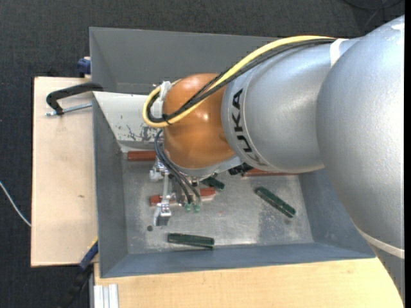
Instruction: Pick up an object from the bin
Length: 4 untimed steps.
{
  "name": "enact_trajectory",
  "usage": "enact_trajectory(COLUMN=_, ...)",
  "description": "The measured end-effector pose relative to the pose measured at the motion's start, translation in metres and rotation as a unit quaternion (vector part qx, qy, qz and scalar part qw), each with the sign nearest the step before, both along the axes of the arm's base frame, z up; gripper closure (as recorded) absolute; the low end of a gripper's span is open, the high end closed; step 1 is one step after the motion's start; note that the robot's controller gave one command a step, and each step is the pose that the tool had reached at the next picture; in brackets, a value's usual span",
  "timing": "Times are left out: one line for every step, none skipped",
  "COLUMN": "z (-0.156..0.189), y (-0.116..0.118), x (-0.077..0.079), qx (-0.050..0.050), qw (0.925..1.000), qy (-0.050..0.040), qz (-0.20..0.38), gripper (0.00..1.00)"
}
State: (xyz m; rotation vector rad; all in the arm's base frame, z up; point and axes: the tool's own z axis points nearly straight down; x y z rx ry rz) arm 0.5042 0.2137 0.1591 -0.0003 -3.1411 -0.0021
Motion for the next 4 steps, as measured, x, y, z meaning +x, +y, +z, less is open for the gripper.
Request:
enact_trajectory(z=0.0, y=0.0, x=0.0, qx=0.0, qw=1.0, qy=0.0, qz=0.0, gripper=0.0)
enact_trajectory(z=-0.081, y=-0.065, x=0.073, qx=0.002, qw=0.9999, qy=-0.0007, qz=0.012, gripper=1.0)
enact_trajectory(z=-0.081, y=-0.065, x=0.073, qx=0.002, qw=0.9999, qy=-0.0009, qz=0.011, gripper=1.0)
enact_trajectory(z=0.126, y=-0.074, x=0.061, qx=0.0, qw=1.0, qy=-0.002, qz=0.004, gripper=1.0)
